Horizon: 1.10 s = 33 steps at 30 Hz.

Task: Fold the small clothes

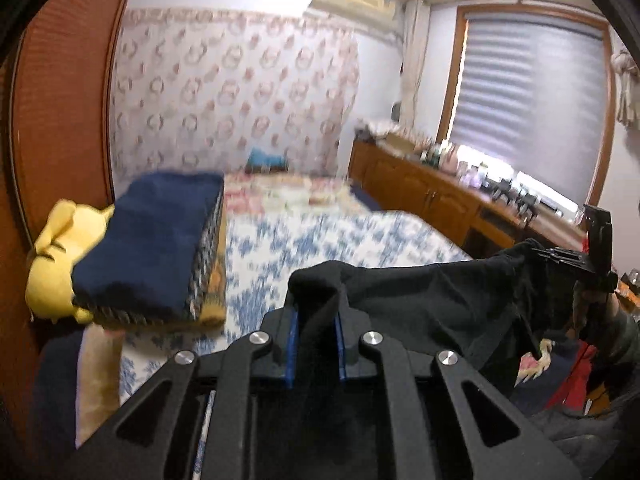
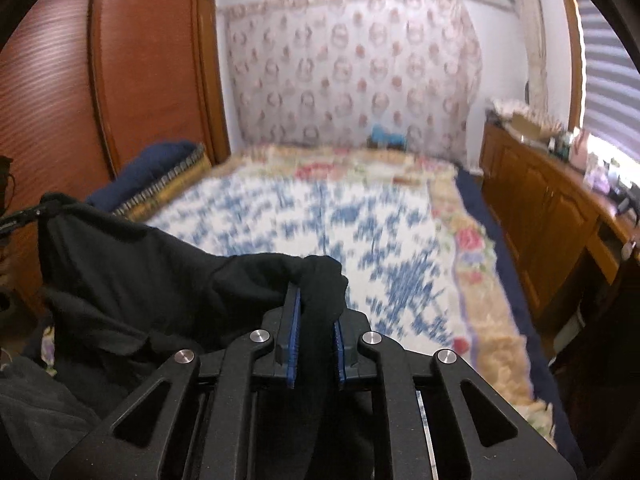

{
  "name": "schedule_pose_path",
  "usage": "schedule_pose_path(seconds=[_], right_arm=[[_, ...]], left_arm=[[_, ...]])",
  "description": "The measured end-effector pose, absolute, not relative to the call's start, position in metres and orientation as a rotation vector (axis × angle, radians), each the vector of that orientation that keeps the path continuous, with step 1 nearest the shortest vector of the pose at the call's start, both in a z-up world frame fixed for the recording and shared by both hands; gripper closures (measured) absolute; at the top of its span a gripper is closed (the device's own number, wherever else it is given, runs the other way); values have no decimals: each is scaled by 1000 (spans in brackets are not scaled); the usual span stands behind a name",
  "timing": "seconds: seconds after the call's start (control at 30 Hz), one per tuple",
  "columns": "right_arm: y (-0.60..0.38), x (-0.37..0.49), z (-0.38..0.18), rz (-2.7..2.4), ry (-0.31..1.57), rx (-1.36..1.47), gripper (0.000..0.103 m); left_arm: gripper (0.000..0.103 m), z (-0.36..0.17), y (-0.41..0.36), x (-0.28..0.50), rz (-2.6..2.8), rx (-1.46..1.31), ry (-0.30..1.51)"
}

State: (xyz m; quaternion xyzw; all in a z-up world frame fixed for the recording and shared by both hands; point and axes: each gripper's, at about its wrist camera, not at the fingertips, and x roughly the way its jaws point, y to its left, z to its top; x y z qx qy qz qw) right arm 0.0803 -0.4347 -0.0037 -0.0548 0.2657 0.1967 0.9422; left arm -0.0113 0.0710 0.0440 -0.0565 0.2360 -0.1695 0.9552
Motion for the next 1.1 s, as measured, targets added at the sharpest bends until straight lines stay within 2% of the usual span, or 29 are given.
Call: schedule_pose_path(seconds=[0.3, 0.47, 0.9, 1.1], right_arm=[[-446, 31, 96, 437, 315, -112, 92], [-439, 12, 143, 445, 207, -169, 93], [-436, 5, 204, 427, 83, -233, 93], [-438, 26, 237, 410, 50, -234, 93]], left_arm=[[92, 134, 79, -43, -341, -79, 254], [92, 164, 87, -46, -318, -51, 183], [92, 215, 95, -39, -304, -25, 75], [92, 245, 88, -6, -283, 6, 66]])
